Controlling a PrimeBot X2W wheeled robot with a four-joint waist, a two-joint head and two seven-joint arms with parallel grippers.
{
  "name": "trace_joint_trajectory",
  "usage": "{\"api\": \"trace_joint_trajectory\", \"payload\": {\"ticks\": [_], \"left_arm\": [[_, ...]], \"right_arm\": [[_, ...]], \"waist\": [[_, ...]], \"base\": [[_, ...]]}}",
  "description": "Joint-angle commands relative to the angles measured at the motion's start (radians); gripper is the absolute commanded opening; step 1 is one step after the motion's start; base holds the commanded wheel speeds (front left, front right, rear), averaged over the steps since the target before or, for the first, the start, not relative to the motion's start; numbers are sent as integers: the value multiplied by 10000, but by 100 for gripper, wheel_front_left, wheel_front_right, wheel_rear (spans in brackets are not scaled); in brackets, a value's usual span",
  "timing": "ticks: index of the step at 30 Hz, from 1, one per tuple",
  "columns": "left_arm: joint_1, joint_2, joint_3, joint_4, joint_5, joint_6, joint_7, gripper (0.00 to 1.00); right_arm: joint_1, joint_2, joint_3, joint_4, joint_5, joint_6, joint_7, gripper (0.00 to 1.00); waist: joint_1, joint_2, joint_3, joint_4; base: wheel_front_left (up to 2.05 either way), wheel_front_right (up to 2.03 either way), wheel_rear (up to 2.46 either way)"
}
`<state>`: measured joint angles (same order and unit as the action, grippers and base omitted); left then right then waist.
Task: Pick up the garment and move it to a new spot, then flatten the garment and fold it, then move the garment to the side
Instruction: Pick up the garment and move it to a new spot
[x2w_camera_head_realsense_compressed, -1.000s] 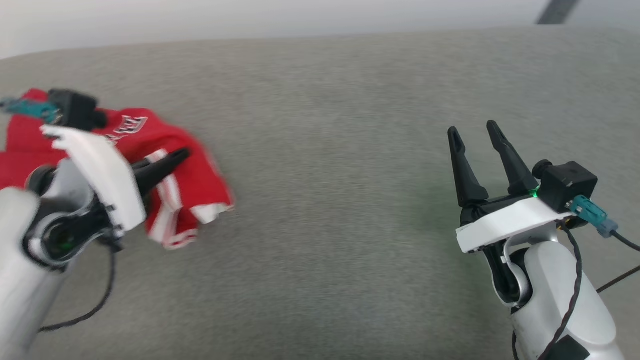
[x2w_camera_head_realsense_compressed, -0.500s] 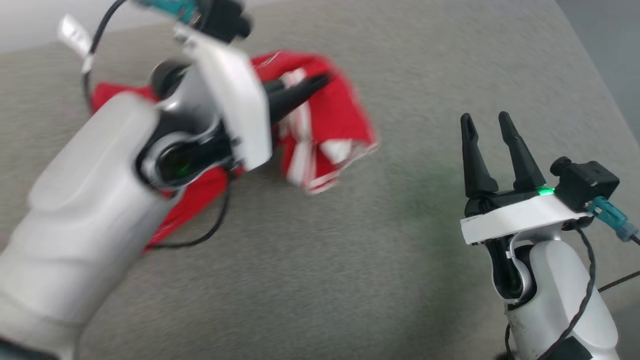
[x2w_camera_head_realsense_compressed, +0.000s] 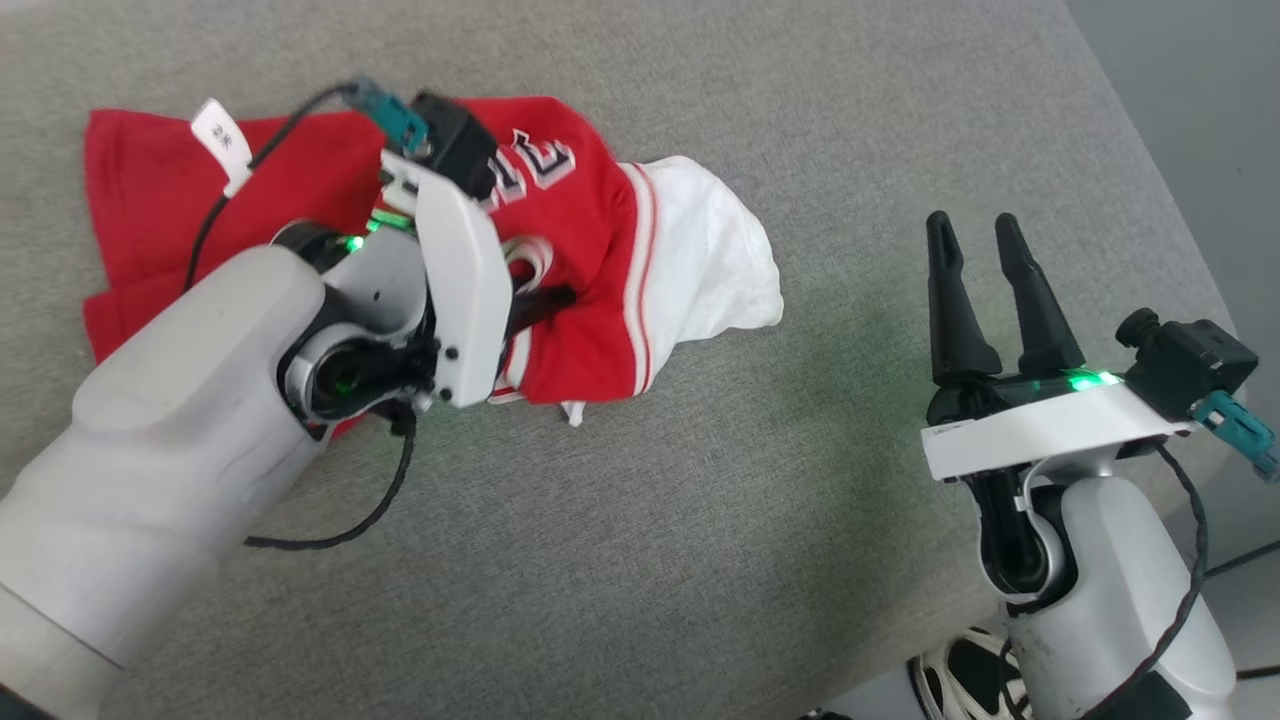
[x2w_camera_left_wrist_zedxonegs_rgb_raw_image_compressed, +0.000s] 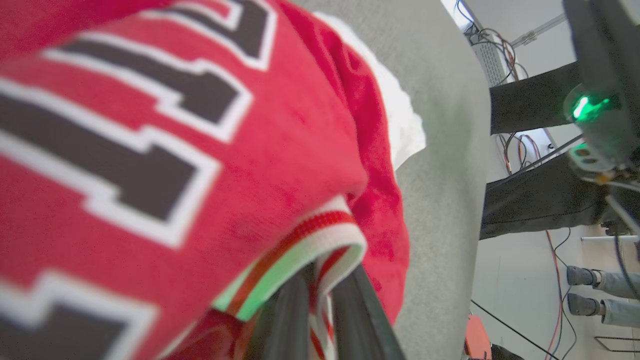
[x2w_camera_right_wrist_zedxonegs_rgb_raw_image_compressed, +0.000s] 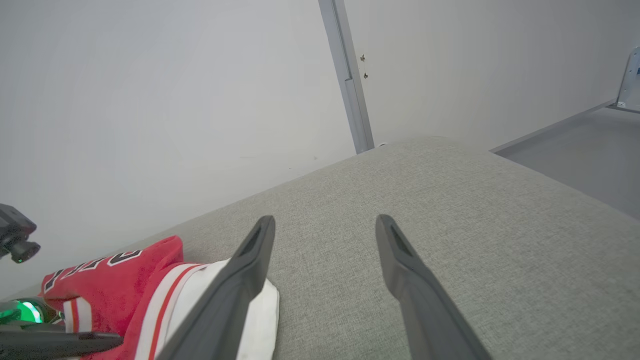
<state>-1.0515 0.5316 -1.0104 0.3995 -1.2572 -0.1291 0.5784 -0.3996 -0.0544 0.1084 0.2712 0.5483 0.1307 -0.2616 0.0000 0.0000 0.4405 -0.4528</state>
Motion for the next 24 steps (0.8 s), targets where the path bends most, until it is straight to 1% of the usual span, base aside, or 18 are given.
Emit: {"api": "trace_joint_trajectory", "payload": {"ticks": [1,2,3,11,15,18,19,20,21,23,24], "left_arm": [[79,39,-169,86,37,-24,75,0],[20,99,-309,203,93,-24,89,0],[-138,181,-652,506,288,-5,102,0],[-392,236,-2060,2012,814,85,573,0],[-402,379,-2686,2260,1271,119,643,0],[-450,323,-2811,2317,1052,124,485,0],[-501,310,-2823,2286,1034,124,395,16],[-597,281,-2818,2216,1025,124,287,38],[-699,281,-2798,2129,978,123,135,49],[-947,270,-2746,1808,908,109,-307,99],[-1035,256,-2696,1655,823,92,-594,100]], "right_arm": [[-45,40,56,-31,90,2,-44,100],[-83,40,90,-55,164,2,-46,100],[-194,34,161,-103,299,2,-44,100],[-368,34,420,-241,788,2,-44,100],[-288,34,491,-221,837,2,-44,100],[-243,33,415,-159,722,2,-44,100],[-254,34,393,-135,649,2,-46,100],[-263,30,349,-122,572,2,-46,100],[-282,33,338,-107,495,2,-44,100],[-315,27,254,-65,291,2,-46,100],[-323,31,207,-34,157,2,-44,100]], "waist": [[0,0,144,-100],[0,0,211,-143],[0,0,379,-234],[0,0,933,-637],[0,0,1013,-693],[0,0,955,-572],[0,0,888,-505],[0,0,822,-405],[0,0,749,-304],[0,0,564,-46],[0,0,435,111]], "base": [[0,0,0],[0,0,0],[0,0,0],[0,0,0],[0,0,0],[0,0,0],[0,0,0],[0,0,0],[0,0,0],[0,0,0],[0,0,0]]}}
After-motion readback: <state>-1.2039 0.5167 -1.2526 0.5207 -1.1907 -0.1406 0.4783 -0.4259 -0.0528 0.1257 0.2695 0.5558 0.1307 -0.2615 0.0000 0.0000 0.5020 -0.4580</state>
